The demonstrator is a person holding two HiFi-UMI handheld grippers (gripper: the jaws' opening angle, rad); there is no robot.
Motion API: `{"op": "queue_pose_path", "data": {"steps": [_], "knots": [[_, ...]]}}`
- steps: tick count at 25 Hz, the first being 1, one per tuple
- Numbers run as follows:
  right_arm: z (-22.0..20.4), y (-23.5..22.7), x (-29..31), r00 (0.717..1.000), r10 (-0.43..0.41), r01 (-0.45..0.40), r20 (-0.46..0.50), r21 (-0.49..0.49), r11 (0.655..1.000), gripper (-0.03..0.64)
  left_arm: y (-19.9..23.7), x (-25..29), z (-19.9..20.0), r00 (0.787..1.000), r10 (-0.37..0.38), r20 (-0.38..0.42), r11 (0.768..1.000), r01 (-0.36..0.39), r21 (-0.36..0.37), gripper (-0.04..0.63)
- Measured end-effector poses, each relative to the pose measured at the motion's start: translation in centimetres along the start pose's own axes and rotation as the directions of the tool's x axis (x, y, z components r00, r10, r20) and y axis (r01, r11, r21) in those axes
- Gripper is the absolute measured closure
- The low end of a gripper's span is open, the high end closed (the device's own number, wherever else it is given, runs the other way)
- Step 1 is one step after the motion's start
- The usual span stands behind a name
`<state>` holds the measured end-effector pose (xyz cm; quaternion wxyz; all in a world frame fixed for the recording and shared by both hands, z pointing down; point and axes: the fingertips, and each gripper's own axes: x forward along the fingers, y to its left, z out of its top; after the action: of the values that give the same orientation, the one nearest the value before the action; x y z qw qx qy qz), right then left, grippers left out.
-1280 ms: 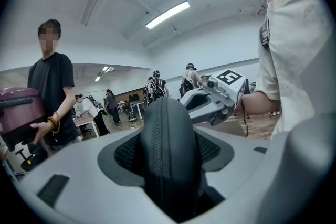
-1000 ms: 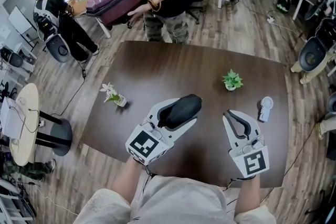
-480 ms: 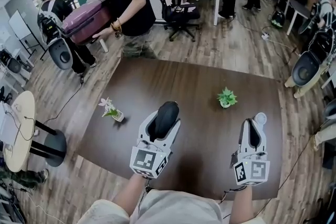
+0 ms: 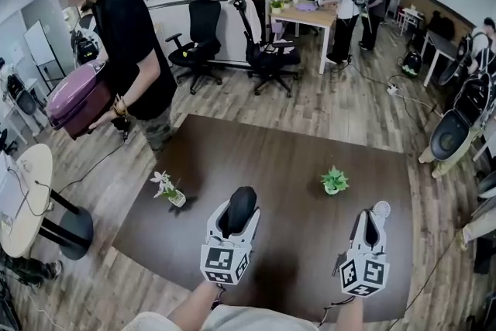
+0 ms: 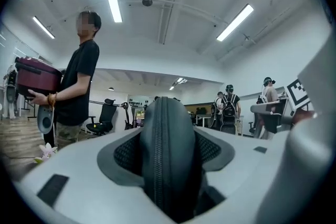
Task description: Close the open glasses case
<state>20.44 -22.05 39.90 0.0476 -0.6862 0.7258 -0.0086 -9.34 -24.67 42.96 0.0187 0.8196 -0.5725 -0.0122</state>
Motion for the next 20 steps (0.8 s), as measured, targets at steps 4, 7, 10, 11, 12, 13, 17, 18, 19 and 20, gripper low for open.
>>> {"op": "queue_pose_path", "data": {"steps": [4,7,10,11,12,13,17,18,19,20], "knots": [[-0.1,0.2,0.0,1.000,0.012,-0.012,-0.002,0.002,1.000,0.606,-0.1,0.2,-0.3,1.000,-0.008,-0.010,1.000,0.008,-0.002,0.320],[-0.2,0.1,-0.1,1.000,0.011,-0.011,-0.007,0.005,1.000,0.606,-0.3,0.3,-0.4,1.000,-0.016,-0.015,1.000,0.016,-0.003,0.319],[-0.4,0.0,-0.1,1.000,0.013,-0.013,-0.011,0.004,1.000,0.607,-0.3,0.5,-0.5,1.000,-0.017,-0.020,1.000,0.017,-0.009,0.319],[-0.4,0.0,-0.2,1.000,0.014,-0.014,-0.011,0.003,1.000,0.607,-0.4,0.5,-0.6,1.000,-0.018,-0.023,1.000,0.018,-0.011,0.319],[-0.4,0.1,-0.2,1.000,0.014,-0.014,-0.011,0.003,1.000,0.607,-0.4,0.5,-0.6,0.999,-0.020,-0.026,1.000,0.019,-0.012,0.319],[-0.4,0.1,-0.3,1.000,0.015,-0.015,-0.012,0.003,1.000,0.607,-0.4,0.5,-0.7,0.999,-0.021,-0.028,1.000,0.020,-0.012,0.319],[-0.6,0.1,-0.3,1.000,0.019,-0.019,-0.017,0.001,1.000,0.608,-0.6,0.6,-0.9,0.999,-0.027,-0.039,1.000,0.027,-0.014,0.319],[-0.7,0.1,-0.3,1.000,0.019,-0.019,-0.020,0.000,1.000,0.609,-0.7,0.6,-1.0,0.999,-0.029,-0.043,0.999,0.029,-0.015,0.319],[-0.9,0.2,-0.3,1.000,0.021,-0.021,-0.023,-0.002,1.000,0.609,-0.8,0.7,-1.2,0.998,-0.032,-0.048,0.999,0.032,-0.016,0.319],[-1.0,0.3,-0.3,0.999,0.023,-0.023,-0.026,-0.004,1.000,0.609,-0.9,0.7,-1.3,0.998,-0.037,-0.054,0.999,0.036,-0.018,0.319]]}}
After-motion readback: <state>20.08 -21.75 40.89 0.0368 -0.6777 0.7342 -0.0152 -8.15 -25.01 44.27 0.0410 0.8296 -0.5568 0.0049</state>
